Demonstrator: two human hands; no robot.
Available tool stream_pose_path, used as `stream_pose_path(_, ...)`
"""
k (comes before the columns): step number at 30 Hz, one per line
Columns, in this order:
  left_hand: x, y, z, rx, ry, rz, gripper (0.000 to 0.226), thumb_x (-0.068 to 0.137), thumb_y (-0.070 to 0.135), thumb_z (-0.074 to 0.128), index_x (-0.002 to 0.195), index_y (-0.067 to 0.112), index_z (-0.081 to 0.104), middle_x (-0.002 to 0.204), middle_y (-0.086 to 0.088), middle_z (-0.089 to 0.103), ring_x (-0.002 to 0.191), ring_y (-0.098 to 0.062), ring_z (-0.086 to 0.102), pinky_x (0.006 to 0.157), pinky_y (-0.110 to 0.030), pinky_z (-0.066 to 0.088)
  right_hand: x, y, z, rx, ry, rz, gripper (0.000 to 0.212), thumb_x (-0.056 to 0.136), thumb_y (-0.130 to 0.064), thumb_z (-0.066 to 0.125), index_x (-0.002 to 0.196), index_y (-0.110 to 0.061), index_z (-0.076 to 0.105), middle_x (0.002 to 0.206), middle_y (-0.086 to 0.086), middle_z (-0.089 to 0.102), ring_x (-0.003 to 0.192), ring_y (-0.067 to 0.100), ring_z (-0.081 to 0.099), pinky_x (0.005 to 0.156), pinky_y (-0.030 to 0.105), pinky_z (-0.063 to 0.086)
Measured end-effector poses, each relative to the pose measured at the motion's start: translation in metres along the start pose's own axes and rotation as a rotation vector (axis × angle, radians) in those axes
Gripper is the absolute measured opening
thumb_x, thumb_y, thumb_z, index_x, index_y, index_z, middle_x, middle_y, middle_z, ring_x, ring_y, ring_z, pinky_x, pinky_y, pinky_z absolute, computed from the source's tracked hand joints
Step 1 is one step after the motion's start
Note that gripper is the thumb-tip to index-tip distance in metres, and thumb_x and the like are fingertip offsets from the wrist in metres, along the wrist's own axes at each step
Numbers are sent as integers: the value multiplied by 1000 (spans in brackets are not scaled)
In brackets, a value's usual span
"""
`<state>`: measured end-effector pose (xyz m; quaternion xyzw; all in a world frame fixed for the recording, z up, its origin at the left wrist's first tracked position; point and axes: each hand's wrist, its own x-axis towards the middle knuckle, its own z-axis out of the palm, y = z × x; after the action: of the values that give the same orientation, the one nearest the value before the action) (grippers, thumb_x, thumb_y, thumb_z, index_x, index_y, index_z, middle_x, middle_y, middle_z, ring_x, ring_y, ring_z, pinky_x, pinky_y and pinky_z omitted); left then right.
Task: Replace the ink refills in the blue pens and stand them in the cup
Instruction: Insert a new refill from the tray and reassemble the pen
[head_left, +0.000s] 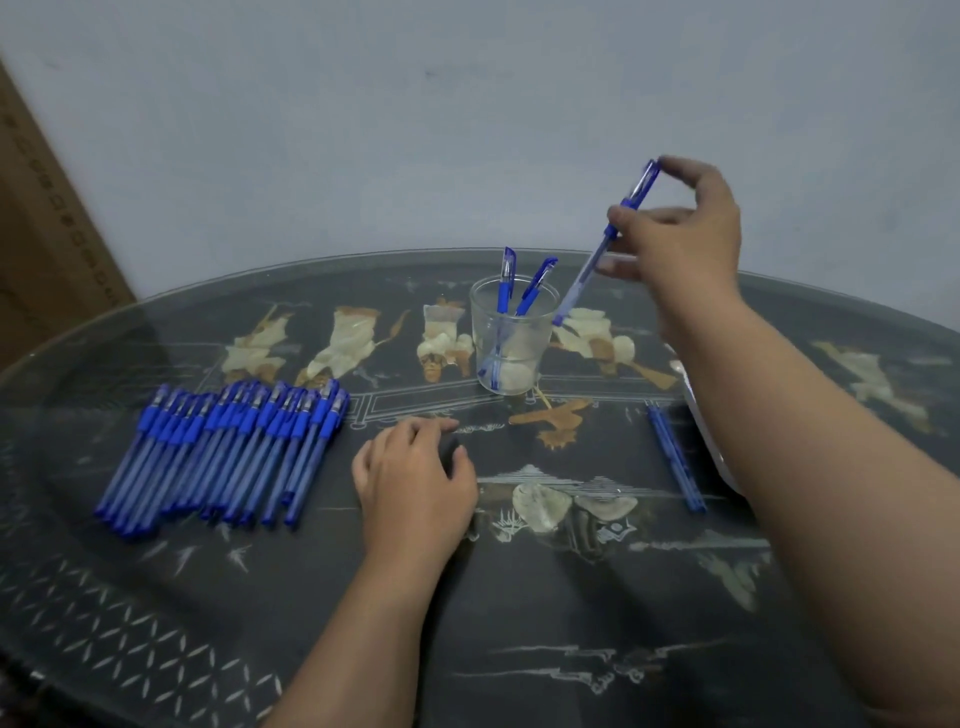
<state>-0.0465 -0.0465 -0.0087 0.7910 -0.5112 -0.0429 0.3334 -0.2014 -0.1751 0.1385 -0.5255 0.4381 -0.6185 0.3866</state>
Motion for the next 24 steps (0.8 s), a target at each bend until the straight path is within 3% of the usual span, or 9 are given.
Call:
stream_pose_path(6, 1, -1, 2, 5, 8, -3, 28, 92, 33, 54, 119, 34, 59, 119, 16, 55, 122, -6, 43, 115, -34, 15, 9, 19, 24, 14, 128, -48, 48, 85, 4, 65, 118, -28, 49, 86, 11, 63, 79, 22, 72, 60, 34, 61)
stream_pose_path(13, 1, -2, 3, 11, 14, 1, 27, 92, 32, 53, 118, 35, 59, 119, 18, 54, 122, -5, 42, 115, -35, 14, 4, 49, 31, -228, 67, -88, 46, 84, -2, 68, 111, -30, 44, 82, 8, 64, 77, 26, 69, 71, 45, 59)
stream_pose_path(19, 0, -1, 3, 38, -6, 4, 27, 92, 33, 52, 118, 35, 59, 119, 18, 51, 123, -5, 39, 116, -37, 13, -4, 61, 35, -444, -46, -156, 40, 87, -8, 67, 118, -20, 44, 73, -6, 58, 73, 15, 61, 71, 30, 48)
stream_pose_path(22, 0, -2, 2, 57, -18, 4, 25, 93, 35, 50, 115, 35, 59, 120, 18, 50, 124, -6, 38, 116, -37, 11, -6, 66, 36, -470, -70, -103, 42, 88, -12, 68, 120, -19, 43, 75, -6, 59, 80, 17, 61, 71, 29, 43)
stream_pose_path(24, 0, -2, 2, 60, -16, 6, 24, 93, 35, 51, 114, 35, 60, 121, 17, 50, 124, -6, 38, 116, -36, 11, -7, 67, 36, -468, -67, -71, 42, 89, -15, 68, 121, -18, 42, 77, -5, 60, 81, 18, 63, 72, 32, 47)
